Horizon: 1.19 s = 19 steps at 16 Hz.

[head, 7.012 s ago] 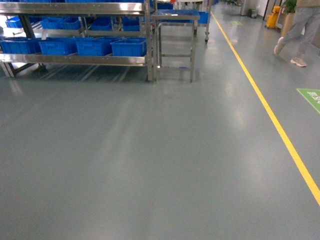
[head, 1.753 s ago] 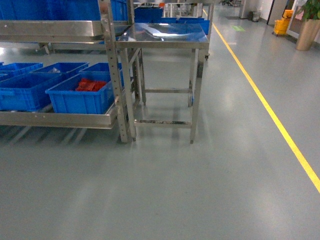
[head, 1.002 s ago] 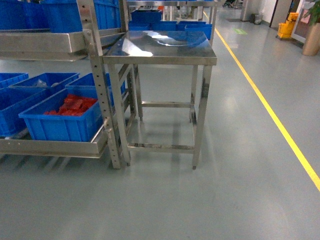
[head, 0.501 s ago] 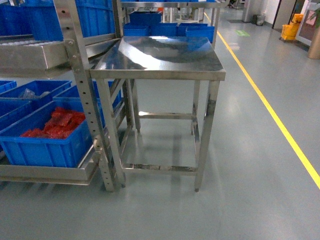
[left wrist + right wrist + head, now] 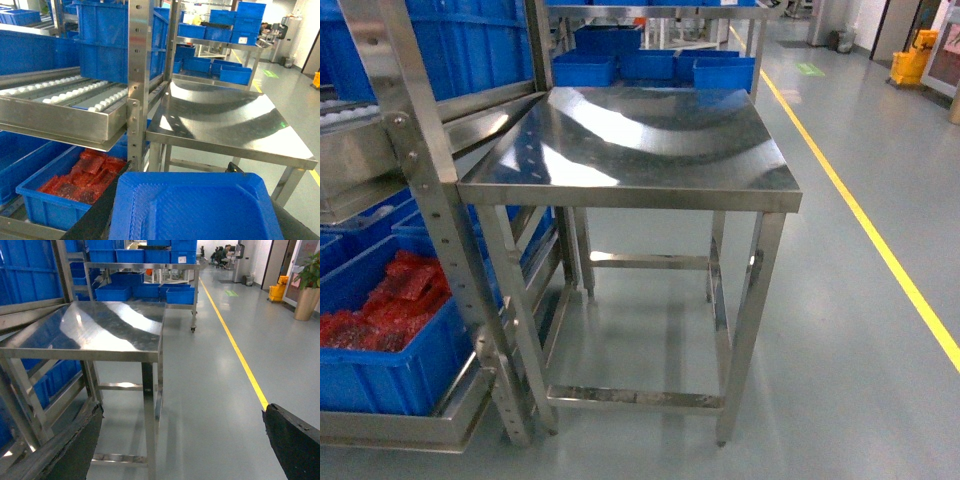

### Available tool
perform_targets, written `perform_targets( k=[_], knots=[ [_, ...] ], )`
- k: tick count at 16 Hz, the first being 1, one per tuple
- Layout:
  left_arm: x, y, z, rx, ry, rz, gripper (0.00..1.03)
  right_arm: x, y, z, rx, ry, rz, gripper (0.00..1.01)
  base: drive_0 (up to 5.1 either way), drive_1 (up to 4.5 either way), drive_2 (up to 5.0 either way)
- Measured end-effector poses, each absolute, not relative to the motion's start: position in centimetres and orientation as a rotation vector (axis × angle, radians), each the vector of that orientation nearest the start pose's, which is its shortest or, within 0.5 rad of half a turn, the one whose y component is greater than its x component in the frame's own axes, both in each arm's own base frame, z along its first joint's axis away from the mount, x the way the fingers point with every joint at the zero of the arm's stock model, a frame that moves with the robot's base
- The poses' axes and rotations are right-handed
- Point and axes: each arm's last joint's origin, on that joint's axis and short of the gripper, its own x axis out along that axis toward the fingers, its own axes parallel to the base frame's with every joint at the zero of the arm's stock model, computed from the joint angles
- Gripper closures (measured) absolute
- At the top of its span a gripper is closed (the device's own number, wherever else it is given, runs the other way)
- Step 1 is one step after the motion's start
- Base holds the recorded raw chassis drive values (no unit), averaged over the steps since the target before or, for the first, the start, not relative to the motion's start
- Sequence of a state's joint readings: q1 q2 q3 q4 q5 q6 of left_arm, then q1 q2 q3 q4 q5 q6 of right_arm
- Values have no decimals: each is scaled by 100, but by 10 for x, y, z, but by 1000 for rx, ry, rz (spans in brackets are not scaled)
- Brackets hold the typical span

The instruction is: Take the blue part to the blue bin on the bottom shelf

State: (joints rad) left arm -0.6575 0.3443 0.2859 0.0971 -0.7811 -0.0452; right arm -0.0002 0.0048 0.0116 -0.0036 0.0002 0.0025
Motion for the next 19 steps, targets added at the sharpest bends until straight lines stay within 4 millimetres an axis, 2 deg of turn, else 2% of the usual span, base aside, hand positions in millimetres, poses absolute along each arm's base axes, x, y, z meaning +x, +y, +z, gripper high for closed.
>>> perform_targets(
  k=[19],
  knots=[
    [98,-50,241,-70,-31,117,60,97,0,167,2,-2,-2,3,10,431,-411]
  ],
)
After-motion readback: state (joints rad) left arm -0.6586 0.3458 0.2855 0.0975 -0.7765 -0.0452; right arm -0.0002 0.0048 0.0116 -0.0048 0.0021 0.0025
